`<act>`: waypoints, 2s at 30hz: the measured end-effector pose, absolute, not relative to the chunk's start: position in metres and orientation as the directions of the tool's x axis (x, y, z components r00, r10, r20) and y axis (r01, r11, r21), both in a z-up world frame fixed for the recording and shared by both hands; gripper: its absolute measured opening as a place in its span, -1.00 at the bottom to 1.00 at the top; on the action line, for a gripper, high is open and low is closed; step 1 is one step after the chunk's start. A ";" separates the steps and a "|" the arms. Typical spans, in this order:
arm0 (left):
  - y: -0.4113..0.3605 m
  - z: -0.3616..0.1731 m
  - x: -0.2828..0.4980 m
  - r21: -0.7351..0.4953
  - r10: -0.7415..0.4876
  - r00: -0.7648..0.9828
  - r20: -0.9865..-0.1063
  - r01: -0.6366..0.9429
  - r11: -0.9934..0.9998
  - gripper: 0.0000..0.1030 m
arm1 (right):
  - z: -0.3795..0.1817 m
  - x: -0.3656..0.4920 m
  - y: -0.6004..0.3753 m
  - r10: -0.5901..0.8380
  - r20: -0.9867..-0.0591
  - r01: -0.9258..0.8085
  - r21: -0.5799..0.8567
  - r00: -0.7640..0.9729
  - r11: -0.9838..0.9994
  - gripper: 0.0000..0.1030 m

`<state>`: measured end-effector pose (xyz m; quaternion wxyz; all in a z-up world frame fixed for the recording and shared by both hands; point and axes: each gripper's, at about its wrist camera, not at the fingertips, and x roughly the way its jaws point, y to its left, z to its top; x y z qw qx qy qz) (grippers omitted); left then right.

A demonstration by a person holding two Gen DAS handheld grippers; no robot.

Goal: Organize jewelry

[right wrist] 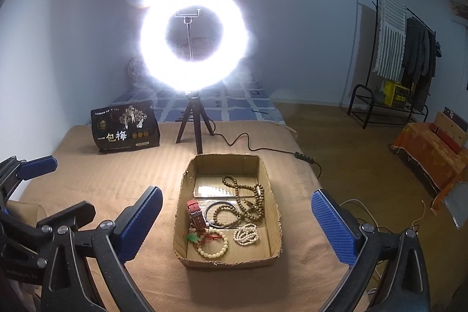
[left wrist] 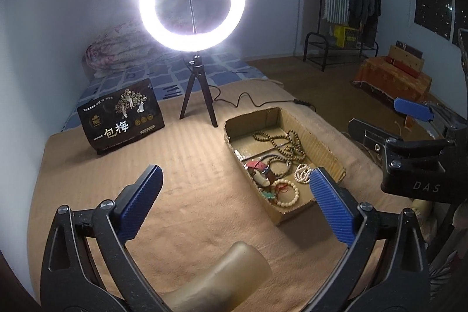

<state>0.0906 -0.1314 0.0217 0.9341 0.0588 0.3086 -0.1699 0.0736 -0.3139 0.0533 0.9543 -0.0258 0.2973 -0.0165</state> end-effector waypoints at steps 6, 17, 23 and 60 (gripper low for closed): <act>-0.129 0.019 0.092 -0.001 -0.275 0.743 -0.610 0.347 0.938 0.99 | 0.047 0.075 -0.314 -0.052 -0.580 0.016 -0.066 0.813 0.998 0.99; -0.124 0.020 0.092 -0.013 -0.274 0.747 -0.606 0.335 0.942 0.99 | 0.047 0.075 -0.314 -0.055 -0.580 0.021 -0.065 0.813 0.998 0.99; -0.124 0.021 0.092 -0.018 -0.279 0.744 -0.607 0.338 0.941 0.99 | 0.048 0.075 -0.315 -0.056 -0.581 0.024 -0.063 0.812 0.998 0.99; -0.127 0.033 0.084 -0.013 -0.262 0.760 -0.594 0.317 0.948 0.99 | 0.048 0.074 -0.313 -0.056 -0.587 0.015 -0.074 0.808 0.997 0.99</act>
